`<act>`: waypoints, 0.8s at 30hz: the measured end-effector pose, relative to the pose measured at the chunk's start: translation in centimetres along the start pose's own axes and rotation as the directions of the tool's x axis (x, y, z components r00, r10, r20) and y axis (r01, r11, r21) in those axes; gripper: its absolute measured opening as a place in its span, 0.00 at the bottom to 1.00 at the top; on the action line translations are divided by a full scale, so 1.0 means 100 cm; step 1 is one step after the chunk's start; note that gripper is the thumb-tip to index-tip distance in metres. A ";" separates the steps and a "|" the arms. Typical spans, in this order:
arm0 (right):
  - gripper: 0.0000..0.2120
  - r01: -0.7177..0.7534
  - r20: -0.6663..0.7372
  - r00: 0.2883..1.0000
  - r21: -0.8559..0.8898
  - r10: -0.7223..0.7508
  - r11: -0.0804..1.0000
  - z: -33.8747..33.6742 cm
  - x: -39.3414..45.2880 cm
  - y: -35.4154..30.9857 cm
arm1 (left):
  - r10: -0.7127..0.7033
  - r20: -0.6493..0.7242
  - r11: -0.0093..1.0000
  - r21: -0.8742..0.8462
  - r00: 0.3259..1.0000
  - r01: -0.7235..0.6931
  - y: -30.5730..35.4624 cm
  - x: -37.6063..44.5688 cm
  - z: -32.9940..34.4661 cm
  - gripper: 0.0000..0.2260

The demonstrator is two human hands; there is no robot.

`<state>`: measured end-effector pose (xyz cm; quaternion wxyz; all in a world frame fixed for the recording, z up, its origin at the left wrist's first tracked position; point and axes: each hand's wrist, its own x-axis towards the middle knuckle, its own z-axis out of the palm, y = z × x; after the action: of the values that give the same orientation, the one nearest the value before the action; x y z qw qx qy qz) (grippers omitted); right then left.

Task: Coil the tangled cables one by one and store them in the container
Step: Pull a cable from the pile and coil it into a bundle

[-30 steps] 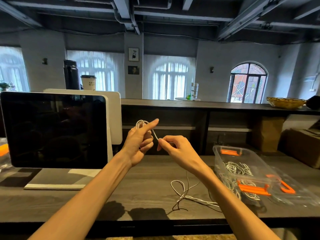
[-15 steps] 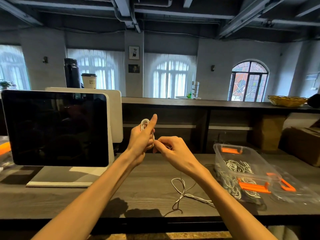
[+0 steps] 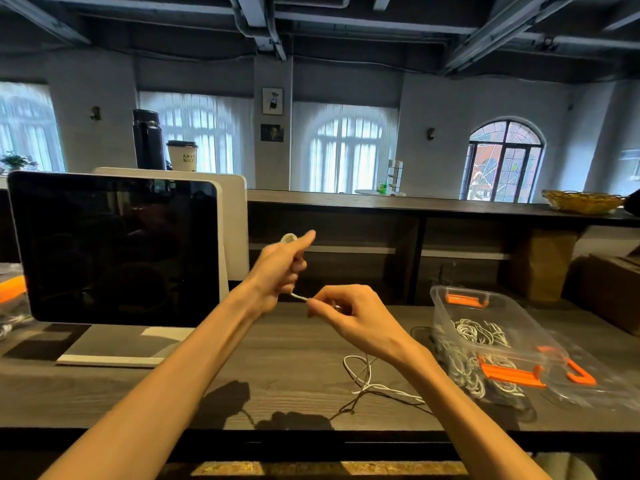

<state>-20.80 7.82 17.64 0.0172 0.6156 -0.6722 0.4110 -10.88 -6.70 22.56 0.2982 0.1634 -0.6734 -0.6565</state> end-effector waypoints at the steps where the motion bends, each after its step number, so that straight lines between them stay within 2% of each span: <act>1: 0.10 0.032 0.023 0.999 -0.032 -0.032 0.999 -0.001 0.001 -0.002 | -0.027 0.037 0.993 0.112 0.999 0.022 -0.001 -0.002 0.003 0.21; 4: 0.07 0.143 -0.013 0.990 -0.043 -0.144 0.989 -0.004 0.007 -0.007 | -0.128 0.221 0.962 0.264 0.967 0.067 -0.005 -0.012 0.010 0.31; 8: 0.09 0.207 -0.126 0.967 -0.126 -0.223 0.970 -0.013 0.013 0.002 | -0.182 0.340 0.912 0.409 0.923 0.029 -0.007 -0.019 0.016 0.33; 12: 0.08 0.196 -0.244 0.945 -0.117 -0.219 0.974 -0.018 0.013 0.006 | -0.206 0.472 0.940 0.339 0.857 0.039 -0.006 -0.018 0.007 0.32; 14: 0.09 0.163 -0.250 0.955 -0.019 -0.163 0.986 -0.023 0.011 0.006 | -0.201 0.542 0.967 0.243 0.816 0.077 -0.009 -0.020 0.000 0.27; 16: 0.11 0.129 -0.222 0.969 0.095 -0.106 0.987 -0.028 0.009 0.005 | -0.181 0.562 0.974 0.214 0.807 0.069 -0.010 -0.023 -0.006 0.17; 18: 0.15 0.118 -0.168 0.981 0.113 -0.098 0.987 -0.032 0.008 0.005 | -0.175 0.580 0.975 0.214 0.795 0.059 -0.010 -0.024 -0.009 0.14; 21: 0.09 0.144 -0.116 0.984 0.086 -0.134 0.986 -0.034 0.009 0.002 | -0.189 0.540 0.970 0.235 0.820 0.069 -0.008 -0.028 -0.010 0.17; 24: 0.06 0.107 -0.097 0.990 0.050 -0.102 0.993 -0.039 0.013 0.001 | -0.184 0.507 0.950 0.311 0.842 0.020 -0.011 -0.030 -0.004 0.22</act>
<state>-23.05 8.94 20.88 0.0537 0.6302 -0.6258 0.4565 -8.44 -5.27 20.91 0.0372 0.0543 -0.8094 -0.5836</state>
